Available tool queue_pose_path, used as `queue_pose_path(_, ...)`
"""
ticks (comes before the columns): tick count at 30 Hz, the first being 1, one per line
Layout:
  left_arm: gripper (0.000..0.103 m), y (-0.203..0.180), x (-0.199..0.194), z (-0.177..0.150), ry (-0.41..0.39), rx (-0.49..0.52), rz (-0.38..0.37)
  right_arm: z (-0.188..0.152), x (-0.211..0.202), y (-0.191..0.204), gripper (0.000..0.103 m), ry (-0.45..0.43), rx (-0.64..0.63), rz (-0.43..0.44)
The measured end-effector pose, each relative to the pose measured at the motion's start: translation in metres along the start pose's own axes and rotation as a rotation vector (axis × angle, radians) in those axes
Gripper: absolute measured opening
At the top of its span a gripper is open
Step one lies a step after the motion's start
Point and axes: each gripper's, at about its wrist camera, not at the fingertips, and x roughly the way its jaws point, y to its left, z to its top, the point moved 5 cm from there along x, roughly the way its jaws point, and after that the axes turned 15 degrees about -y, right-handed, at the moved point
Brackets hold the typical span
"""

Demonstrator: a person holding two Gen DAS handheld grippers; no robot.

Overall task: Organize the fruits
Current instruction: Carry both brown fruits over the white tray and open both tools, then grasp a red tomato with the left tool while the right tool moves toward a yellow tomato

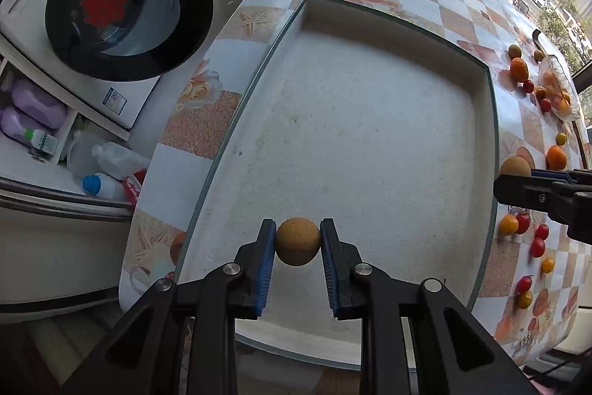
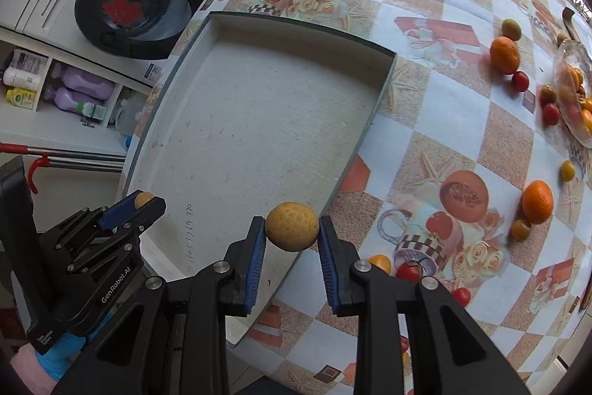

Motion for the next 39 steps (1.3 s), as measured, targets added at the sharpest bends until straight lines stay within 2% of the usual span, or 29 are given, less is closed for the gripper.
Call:
queue_pose_path(8,0.026,-0.004,0.012,-0.01,0.015,0.021,-0.006,0.009,0.04,0.017,0.031,0.054,-0.058,-0.024)
queue_pose_path(17,0.027,-0.004,0.019,-0.016,0.029,0.064,0.025,0.017,0.067,0.021,0.031,0.077,-0.091,-0.062)
queue_pose_path(18,0.032,-0.003,0.018,-0.017,0.027,0.065,0.027,0.017,0.069,0.021,0.032,0.083,-0.092,-0.063)
queue_pose_path(19,0.043,-0.003,0.018,-0.017,0.026,0.068,0.036,0.017,0.071,0.021,0.032,0.09,-0.091,-0.063)
queue_pose_path(20,0.074,-0.002,0.018,-0.017,0.02,0.069,0.045,0.016,0.07,0.018,0.035,0.095,-0.091,-0.061)
queue_pose_path(21,0.087,-0.001,0.015,-0.016,-0.001,0.069,0.055,0.017,0.074,0.02,0.045,0.095,-0.09,-0.054)
queue_pose_path(22,0.086,0.0,0.012,-0.015,-0.024,0.071,0.058,0.017,0.073,0.021,0.053,0.095,-0.09,-0.047)
queue_pose_path(23,0.086,0.0,0.012,-0.015,-0.02,0.076,0.054,0.017,0.072,0.021,0.066,0.091,-0.092,-0.05)
queue_pose_path(25,0.086,0.001,0.014,-0.017,0.004,0.079,0.057,0.021,0.067,0.021,0.071,0.066,-0.085,-0.05)
queue_pose_path(27,0.086,0.001,0.014,-0.018,0.017,0.078,0.05,0.025,0.06,0.019,0.082,0.053,-0.055,-0.035)
queue_pose_path(34,0.086,-0.02,0.0,-0.008,-0.007,0.13,0.018,0.034,0.024,0.0,0.085,-0.025,0.028,-0.035)
queue_pose_path(39,0.086,-0.053,-0.011,0.009,-0.034,0.176,-0.026,0.022,-0.005,-0.042,0.085,-0.061,0.118,-0.078)
